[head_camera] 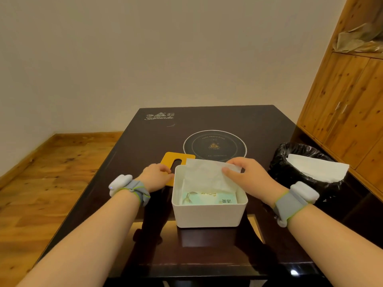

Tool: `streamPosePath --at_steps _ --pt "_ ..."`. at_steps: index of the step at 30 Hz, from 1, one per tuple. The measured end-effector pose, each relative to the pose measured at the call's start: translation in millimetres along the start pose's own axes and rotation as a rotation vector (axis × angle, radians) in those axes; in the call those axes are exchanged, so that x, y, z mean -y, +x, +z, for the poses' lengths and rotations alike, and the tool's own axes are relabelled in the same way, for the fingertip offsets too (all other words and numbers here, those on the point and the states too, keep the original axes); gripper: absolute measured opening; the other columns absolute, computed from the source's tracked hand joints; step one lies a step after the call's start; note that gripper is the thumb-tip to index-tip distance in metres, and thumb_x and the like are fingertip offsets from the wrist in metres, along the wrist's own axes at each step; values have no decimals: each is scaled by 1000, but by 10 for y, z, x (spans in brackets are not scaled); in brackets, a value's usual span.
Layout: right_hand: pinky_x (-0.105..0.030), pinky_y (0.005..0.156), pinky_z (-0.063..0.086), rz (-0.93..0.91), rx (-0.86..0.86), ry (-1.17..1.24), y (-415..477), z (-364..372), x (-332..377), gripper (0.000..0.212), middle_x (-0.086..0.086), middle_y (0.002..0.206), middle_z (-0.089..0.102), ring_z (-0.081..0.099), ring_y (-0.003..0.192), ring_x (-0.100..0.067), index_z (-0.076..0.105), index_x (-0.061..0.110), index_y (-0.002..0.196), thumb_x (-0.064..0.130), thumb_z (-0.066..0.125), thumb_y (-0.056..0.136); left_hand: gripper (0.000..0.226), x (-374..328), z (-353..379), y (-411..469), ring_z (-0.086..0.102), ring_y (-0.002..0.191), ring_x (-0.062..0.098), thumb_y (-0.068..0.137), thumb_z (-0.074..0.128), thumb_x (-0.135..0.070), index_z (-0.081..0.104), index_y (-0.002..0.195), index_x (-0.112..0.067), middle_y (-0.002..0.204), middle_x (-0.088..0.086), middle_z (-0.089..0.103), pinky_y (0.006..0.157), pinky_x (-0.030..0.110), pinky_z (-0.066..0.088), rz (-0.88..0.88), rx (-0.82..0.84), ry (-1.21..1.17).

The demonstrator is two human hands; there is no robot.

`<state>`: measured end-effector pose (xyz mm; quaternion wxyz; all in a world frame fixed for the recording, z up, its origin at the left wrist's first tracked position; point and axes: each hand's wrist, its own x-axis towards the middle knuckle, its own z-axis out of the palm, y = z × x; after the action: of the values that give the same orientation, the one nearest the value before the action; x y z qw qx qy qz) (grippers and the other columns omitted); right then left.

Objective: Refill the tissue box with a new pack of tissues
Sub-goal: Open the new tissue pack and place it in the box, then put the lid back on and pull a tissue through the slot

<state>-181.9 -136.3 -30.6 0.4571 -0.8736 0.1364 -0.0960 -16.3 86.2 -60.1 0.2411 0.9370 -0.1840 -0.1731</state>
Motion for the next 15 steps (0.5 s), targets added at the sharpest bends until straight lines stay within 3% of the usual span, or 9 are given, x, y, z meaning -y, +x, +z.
streamPosePath --at_steps 3,6,8,10,12,15 --pt "-36 95 46 0 -34 -20 -35 89 -21 13 20 100 58 51 112 -19 62 42 80 33 61 90 58 54 162 55 58 110 29 66 49 -64 65 107 -26 123 0 62 96 44 47 64 21 147" --pt "-29 96 38 8 -44 -12 -79 126 -3 9 18 105 55 41 119 -16 60 39 87 31 59 92 45 80 238 64 54 116 26 77 54 -54 60 115 -31 129 -6 54 93 41 44 105 -44 231" --pt "-24 91 32 4 -44 -18 -99 128 5 9 12 110 55 37 117 -14 59 38 90 30 57 93 33 77 229 66 58 98 29 74 50 -56 59 89 -28 118 2 58 79 37 46 135 -51 258" --pt "-25 89 31 5 -59 -20 -102 134 -4 8 9 112 55 37 117 -14 60 35 93 28 56 94 31 75 210 91 52 77 32 75 50 -54 40 66 -26 101 11 56 64 33 40 145 -33 250" --pt "-27 89 34 13 -82 -31 -101 147 -12 9 9 110 55 39 116 -16 62 32 96 29 54 94 34 54 177 58 45 71 27 84 54 -45 37 69 -20 96 8 47 65 32 37 128 -47 278" --pt "-35 92 44 15 -116 -71 -88 157 -25 11 9 105 57 46 115 -22 64 33 91 31 53 92 38 97 162 53 48 77 26 85 54 -50 48 87 -12 105 10 46 75 37 45 96 -93 383"
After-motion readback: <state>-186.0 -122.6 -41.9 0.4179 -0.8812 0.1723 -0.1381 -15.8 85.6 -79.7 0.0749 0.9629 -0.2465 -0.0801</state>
